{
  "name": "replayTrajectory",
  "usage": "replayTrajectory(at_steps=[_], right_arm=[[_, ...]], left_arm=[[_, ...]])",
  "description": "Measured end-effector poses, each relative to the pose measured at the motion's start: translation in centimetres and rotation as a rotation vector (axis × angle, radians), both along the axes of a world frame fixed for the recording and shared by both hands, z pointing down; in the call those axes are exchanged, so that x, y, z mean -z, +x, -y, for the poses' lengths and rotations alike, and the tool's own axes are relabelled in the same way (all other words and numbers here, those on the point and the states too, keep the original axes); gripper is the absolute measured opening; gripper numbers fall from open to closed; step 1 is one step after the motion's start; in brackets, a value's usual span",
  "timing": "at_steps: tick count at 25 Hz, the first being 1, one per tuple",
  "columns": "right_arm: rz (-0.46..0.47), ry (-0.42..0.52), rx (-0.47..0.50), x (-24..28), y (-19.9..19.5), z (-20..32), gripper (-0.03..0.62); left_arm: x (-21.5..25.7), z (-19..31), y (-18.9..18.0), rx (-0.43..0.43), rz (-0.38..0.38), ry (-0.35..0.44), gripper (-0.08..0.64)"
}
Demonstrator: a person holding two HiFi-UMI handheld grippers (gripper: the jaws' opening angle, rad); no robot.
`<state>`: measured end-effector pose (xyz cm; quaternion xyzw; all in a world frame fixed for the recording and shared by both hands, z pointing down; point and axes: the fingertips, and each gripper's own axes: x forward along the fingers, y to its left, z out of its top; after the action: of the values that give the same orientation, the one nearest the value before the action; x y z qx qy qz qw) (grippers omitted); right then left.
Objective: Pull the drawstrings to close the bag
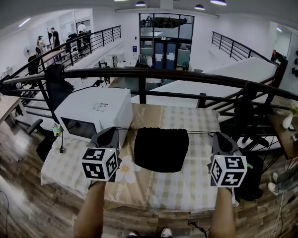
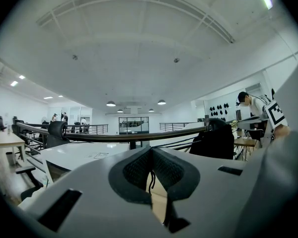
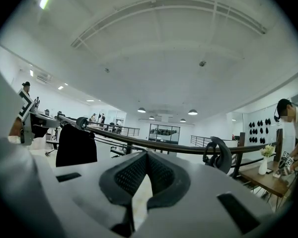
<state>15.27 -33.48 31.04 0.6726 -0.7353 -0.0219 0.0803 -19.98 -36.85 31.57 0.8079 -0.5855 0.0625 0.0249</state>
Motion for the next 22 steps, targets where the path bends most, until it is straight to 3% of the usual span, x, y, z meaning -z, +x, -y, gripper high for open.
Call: replayTrajectory(at_steps=[22], right_arm=[[0.043,0.006,-0.069,-0.7,2.6,-0.6,0.019]], left_arm=[[-0.3,-0.1,-2.3,0.059,0.000,-0.009,0.026]])
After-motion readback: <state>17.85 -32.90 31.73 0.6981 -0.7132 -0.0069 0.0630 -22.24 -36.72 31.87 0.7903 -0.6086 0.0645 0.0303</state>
